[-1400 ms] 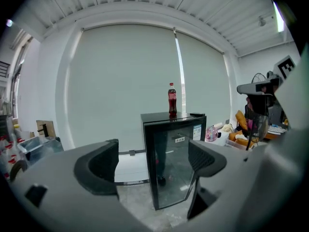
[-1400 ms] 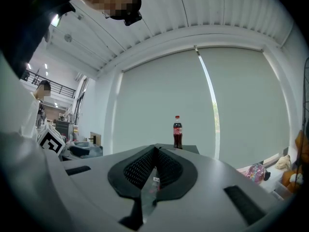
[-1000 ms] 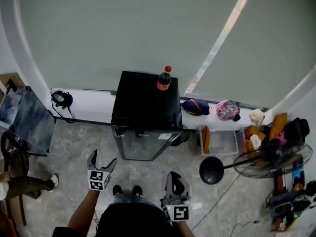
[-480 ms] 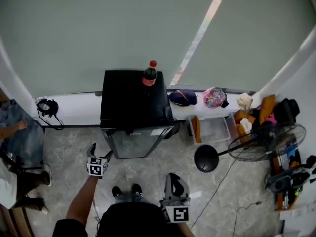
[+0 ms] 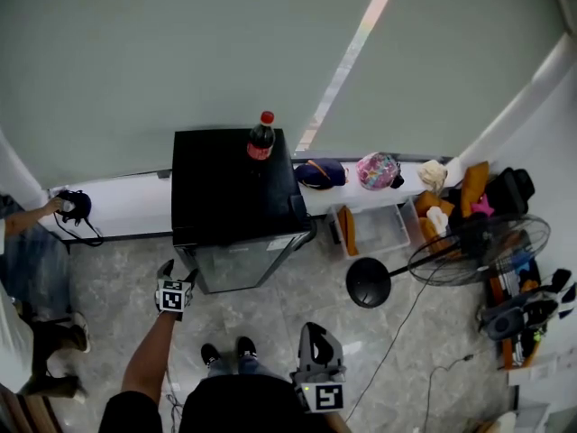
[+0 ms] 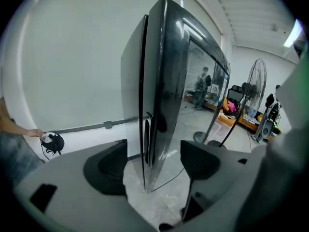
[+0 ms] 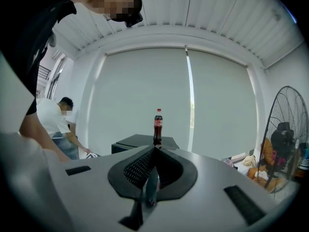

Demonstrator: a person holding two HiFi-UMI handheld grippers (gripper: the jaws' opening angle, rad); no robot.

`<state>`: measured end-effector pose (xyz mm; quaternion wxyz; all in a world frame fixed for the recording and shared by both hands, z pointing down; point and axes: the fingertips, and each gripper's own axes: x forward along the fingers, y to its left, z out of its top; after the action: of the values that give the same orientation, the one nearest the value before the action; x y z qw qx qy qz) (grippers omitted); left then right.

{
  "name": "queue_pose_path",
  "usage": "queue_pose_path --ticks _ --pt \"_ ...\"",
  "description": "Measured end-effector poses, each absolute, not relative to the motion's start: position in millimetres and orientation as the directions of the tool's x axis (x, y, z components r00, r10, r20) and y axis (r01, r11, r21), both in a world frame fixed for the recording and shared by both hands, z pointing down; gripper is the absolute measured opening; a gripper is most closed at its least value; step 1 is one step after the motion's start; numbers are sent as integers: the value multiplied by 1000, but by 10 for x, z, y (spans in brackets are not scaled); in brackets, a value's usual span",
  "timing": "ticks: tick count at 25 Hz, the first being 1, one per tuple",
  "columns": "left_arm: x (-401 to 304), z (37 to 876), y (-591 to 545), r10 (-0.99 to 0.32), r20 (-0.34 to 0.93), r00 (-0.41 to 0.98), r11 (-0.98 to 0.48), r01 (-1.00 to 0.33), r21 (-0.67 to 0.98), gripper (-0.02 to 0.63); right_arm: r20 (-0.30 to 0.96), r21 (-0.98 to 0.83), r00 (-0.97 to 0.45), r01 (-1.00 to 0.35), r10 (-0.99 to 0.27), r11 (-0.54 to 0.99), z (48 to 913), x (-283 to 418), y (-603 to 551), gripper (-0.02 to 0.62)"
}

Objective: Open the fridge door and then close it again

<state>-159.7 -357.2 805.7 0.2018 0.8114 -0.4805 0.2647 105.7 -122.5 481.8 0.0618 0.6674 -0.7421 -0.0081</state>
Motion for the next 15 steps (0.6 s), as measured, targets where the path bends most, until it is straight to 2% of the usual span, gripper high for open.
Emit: queue_pose_path --ticks 6,11,15 --pt "-1559 8079 -3663 -661 632 404 -486 -873 49 204 93 99 -94 -990 -991 103 4841 1062 -1279 5" --pt "-1471 8007 -3618 -649 626 434 -543 -839 18 135 94 97 -99 -989 -991 108 4833 1028 -1307 5" --pt "-1458 8000 -3622 -642 630 437 -557 -831 8 130 100 92 -101 -990 -990 111 4847 1005 -1330 5"
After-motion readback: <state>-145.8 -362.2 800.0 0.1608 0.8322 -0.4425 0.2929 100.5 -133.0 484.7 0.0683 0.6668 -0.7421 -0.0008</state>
